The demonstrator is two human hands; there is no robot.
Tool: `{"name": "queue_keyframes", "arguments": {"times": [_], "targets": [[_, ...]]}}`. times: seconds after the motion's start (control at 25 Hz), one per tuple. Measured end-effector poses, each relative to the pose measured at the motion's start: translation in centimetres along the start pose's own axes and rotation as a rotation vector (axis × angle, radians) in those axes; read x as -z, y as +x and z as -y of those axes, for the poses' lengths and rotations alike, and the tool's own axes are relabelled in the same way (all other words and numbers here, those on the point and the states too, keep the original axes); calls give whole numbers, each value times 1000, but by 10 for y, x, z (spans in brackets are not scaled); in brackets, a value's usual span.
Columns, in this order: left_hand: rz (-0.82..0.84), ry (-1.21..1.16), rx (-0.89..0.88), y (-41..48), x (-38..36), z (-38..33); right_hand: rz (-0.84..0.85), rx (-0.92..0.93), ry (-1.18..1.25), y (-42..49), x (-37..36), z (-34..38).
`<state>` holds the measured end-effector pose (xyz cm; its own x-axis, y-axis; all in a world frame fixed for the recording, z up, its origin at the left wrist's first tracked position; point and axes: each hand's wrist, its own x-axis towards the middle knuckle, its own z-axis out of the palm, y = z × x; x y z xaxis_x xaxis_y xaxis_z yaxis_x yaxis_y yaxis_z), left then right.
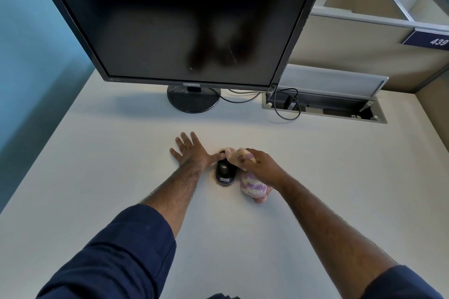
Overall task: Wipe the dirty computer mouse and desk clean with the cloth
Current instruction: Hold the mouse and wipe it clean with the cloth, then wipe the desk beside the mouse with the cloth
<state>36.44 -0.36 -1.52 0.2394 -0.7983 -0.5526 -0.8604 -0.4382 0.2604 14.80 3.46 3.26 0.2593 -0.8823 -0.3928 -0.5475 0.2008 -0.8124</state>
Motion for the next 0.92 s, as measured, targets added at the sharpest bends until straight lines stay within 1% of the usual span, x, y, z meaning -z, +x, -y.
{"name": "queue_keyframes", "arguments": {"times": [0.2, 0.36, 0.44, 0.52, 0.6, 0.64, 0.72, 0.76, 0.84, 0.92], "targets": [[-14, -7, -12, -2, 0, 0, 28, -51, 116, -18, 13, -12], [-14, -10, -51, -4, 2, -1, -58, -28, 273, -31, 33, -16], [-35, 0, -117, -3, 3, -2, -96, 8, 356, -35, 44, -17], [-110, 25, -255, -3, -1, -2, -165, 11, 360, -38, 55, -20], [-176, 23, -424, -5, -5, 1, -277, 5, 256, -37, 63, -23], [-180, 23, -500, -6, -7, 3, -344, 5, 169, -35, 65, -23], [-142, 69, -629, -9, -13, 7, -477, 5, -122, -26, 63, -27], [-122, 112, -676, -10, -16, 9, -483, 11, -297, -20, 59, -32], [-100, 194, -717, -11, -24, 14, -351, -1, -547, -12, 41, -38], [-91, 250, -723, -12, -30, 19, -223, -31, -635, -7, 19, -46]]}}
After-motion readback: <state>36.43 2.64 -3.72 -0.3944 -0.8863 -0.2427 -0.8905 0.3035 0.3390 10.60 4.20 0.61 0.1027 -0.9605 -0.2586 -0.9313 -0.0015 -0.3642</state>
